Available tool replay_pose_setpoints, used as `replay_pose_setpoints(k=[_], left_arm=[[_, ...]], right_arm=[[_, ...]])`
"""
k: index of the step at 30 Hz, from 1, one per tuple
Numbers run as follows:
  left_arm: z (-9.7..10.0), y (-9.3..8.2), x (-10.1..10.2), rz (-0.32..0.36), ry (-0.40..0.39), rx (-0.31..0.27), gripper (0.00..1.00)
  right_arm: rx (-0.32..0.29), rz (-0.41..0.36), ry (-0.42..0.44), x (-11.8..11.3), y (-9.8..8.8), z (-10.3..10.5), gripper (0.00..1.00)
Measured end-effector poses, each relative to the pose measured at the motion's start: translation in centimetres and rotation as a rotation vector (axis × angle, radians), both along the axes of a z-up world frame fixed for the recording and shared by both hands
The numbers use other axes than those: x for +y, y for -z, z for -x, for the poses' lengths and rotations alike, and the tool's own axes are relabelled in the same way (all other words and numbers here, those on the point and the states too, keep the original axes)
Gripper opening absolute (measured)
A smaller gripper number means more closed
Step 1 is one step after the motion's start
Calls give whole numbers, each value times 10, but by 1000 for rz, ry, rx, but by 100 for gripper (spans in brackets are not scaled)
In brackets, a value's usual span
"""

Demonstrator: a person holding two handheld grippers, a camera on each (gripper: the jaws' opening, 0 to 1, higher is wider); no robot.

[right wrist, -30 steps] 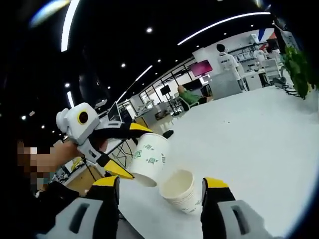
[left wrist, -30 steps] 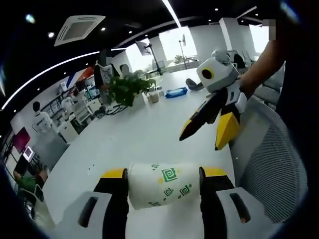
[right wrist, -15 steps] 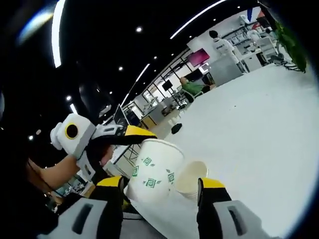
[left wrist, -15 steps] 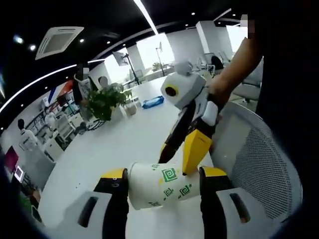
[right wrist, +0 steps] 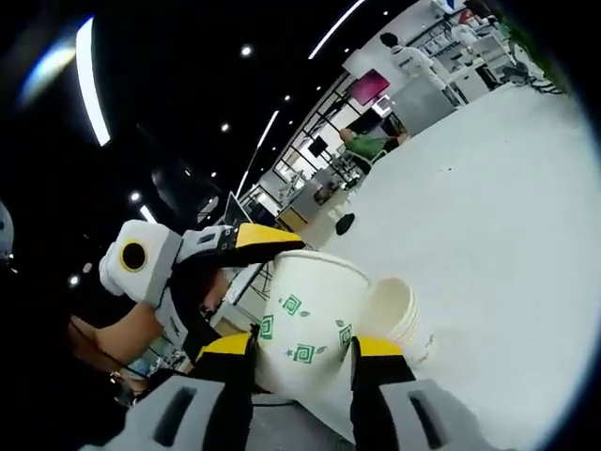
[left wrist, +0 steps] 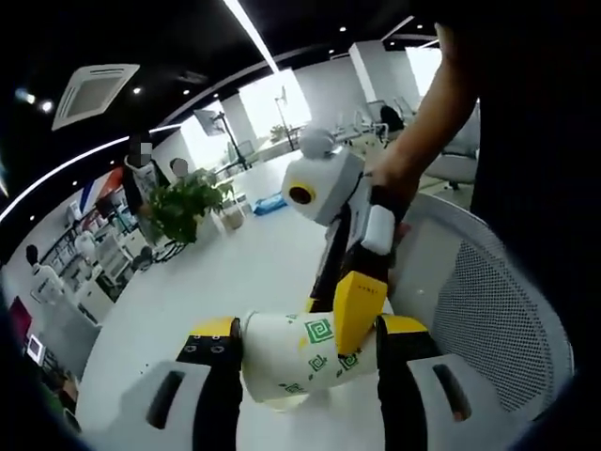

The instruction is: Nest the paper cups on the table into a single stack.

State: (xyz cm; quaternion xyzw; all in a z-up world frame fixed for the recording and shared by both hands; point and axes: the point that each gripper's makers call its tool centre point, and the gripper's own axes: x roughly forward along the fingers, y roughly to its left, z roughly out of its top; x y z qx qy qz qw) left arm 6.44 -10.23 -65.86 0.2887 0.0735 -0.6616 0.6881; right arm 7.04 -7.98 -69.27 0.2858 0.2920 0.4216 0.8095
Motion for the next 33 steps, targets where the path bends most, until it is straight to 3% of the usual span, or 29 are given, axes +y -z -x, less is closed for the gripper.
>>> replay_pose_setpoints(k=[9,17,23,25,30,33], left_arm=[[1,5,2,-8,-2,31,55],[0,7,7,-15,-10,120,49],[3,10,13,-36,5,180,43],[3,10,16,-44,13,204,41],[11,14,25,-92,45,291,29],[16,15,28,-112,68,316,23]], right_arm=[[-24,48,-15,2,4,3,37],[-59,80,-6,-5,6,0,35],[-120,133,-38,-4,6,4,35],[-170,153,-47,-3,3,4,34],[-261,204,-98,-1,2,9,34],[-286,227,-128,1,5,14,34]])
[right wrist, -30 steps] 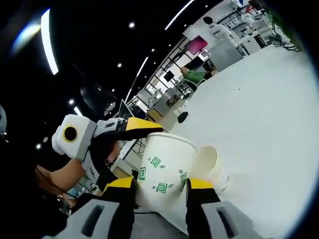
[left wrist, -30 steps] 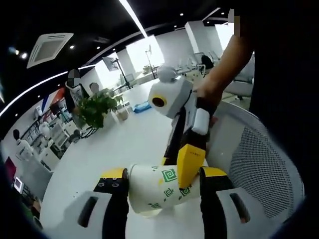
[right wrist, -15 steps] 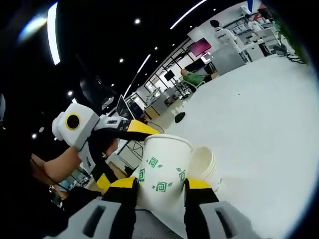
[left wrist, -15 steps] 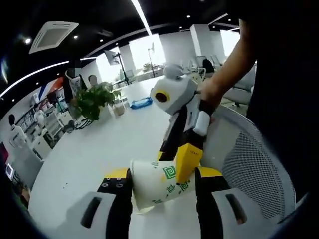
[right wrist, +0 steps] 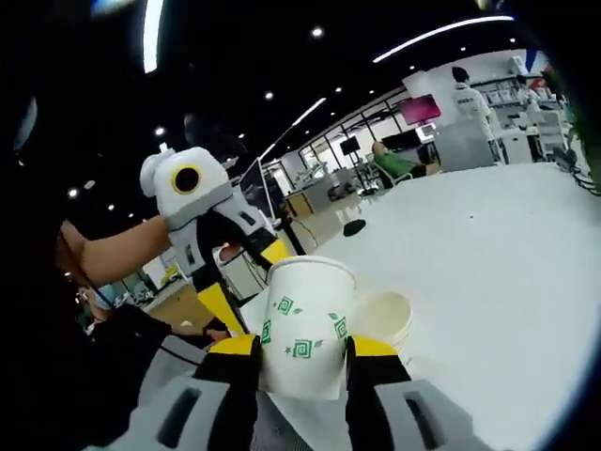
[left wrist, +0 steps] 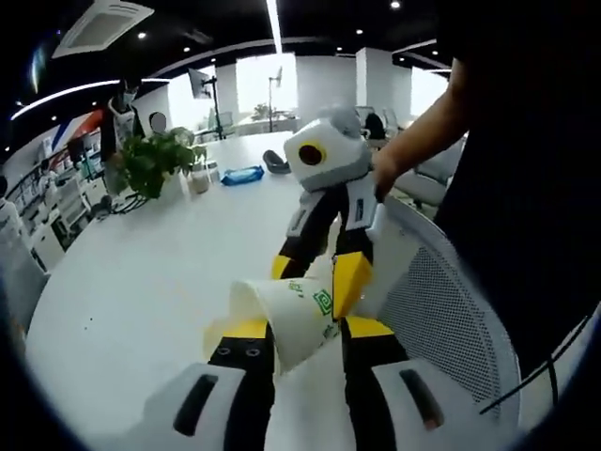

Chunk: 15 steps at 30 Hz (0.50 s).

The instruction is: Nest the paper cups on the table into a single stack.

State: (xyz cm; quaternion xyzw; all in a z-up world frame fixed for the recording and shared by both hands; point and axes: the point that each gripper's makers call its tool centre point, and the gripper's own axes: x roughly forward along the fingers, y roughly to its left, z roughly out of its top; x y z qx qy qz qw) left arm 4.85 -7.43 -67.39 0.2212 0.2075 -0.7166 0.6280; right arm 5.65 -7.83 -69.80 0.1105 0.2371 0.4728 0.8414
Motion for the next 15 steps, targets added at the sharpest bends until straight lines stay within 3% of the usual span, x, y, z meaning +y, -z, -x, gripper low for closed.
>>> replay_pose_setpoints(k=[8,15], left_arm=[[12,5,6,-29,38,97,10],[14,7,10,-55,43,122,6]], right_arm=[[-39,45,-51,4,7,9,33],[-54,70,-62,3,10,10,33]])
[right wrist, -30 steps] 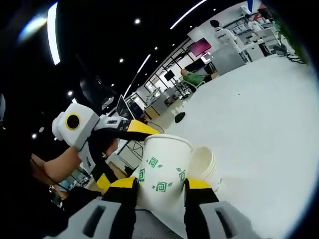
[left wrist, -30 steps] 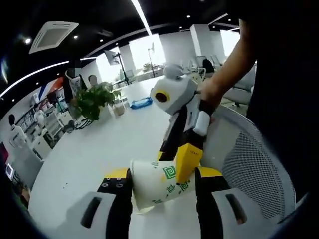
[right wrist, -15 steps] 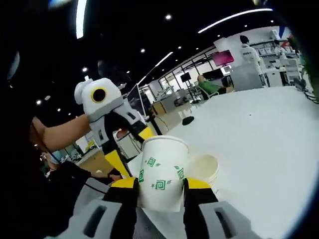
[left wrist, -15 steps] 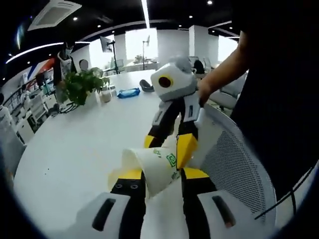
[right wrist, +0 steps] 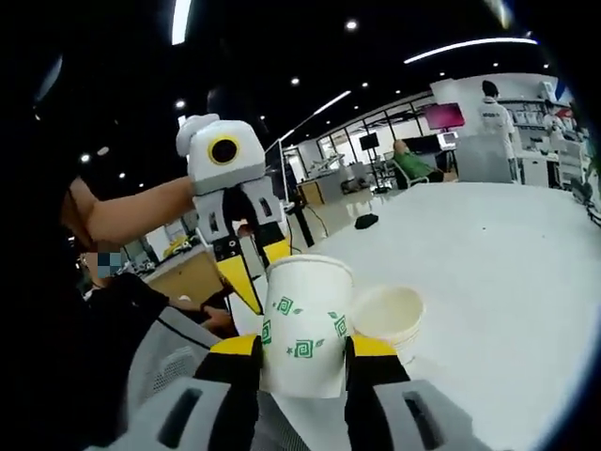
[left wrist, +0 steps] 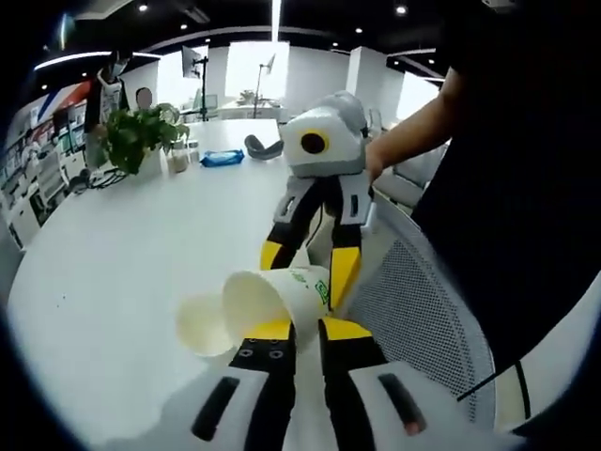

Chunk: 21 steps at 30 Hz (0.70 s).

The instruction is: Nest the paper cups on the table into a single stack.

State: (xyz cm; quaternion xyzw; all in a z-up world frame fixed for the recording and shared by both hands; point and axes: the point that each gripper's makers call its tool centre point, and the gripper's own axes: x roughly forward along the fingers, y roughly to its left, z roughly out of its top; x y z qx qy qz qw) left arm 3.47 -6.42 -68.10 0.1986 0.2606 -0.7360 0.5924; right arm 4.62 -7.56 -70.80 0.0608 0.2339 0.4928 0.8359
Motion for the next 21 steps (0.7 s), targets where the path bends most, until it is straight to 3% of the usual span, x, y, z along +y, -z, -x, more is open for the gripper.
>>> replay_pose_setpoints(k=[11,14,21], left_arm=[[7,3,5,-11,54,21,0],[7,4,5,-15,58,11,0],[4,-1,5,-18,58,-4,0]], right_arm=[[-60,63,-8,-3,7,-2,35],[-46,55,6,-4,6,-3,36],[-62,46,54,-13,3,-7,48]])
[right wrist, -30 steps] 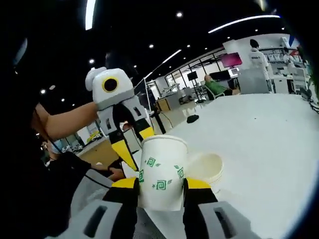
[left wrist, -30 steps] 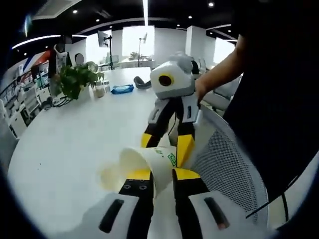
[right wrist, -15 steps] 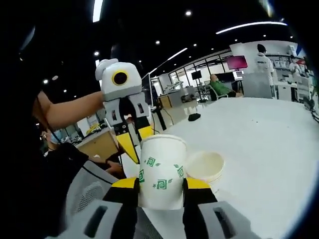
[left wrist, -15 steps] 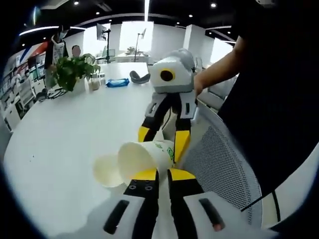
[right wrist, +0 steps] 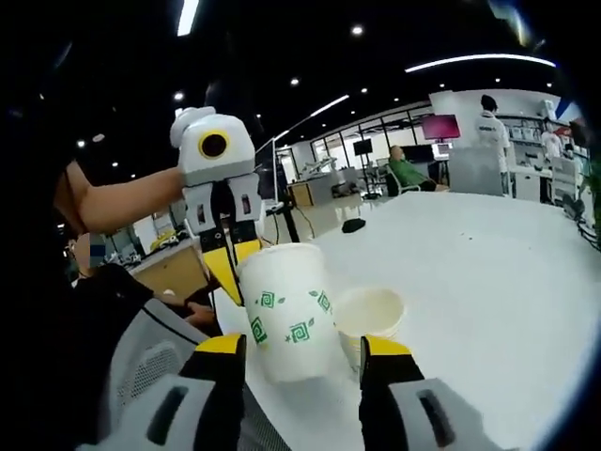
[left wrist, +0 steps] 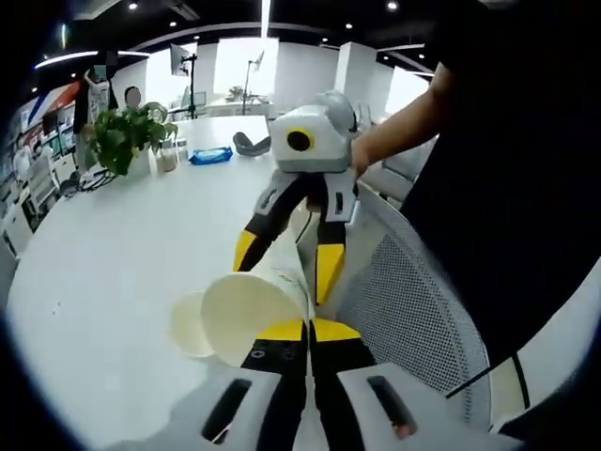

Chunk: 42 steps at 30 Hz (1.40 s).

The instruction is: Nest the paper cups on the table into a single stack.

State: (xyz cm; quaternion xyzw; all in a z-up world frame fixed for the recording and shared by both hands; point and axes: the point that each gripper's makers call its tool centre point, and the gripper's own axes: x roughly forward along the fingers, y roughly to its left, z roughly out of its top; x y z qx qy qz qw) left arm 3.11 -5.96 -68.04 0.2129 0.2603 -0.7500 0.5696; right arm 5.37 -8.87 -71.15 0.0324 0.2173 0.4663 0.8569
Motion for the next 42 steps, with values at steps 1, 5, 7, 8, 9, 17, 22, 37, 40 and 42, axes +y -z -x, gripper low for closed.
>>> replay_pose_setpoints(k=[1,5,7,8,9,17,22,37,40,42], left_arm=[[0,-1,0,-1,-1,-1,0],[-3,-3,0,-1,-2,-9,0],[-4,-3,0,-7,-2,-17,0],[-5,-4,0,-10,-1,-20,0],[-5,-4,0,-10,-1,-22,0],[-21,-9,1,-12,-21,-66,0],[-36,-6,4,-45,-47,-118,0],[-55,6,1,-109,-33,-233,0],[-57,8,0,-116,-28,-243,0],[-58,9,-1,-122,-26,-250,0]], right_arm=[[-2,-1,6,-1,0,-1,50],[-9,-3,25,-4,-1,-3,56],[-16,-4,34,-6,-2,-4,59],[-18,-4,37,-6,-3,-4,60],[-20,-4,40,-6,-3,-4,62],[-25,0,65,-11,-3,-6,68],[-25,2,78,-14,-4,-7,69],[-25,17,106,-19,0,-7,70],[-21,17,113,-21,2,-6,70],[-19,17,119,-23,2,-6,70]])
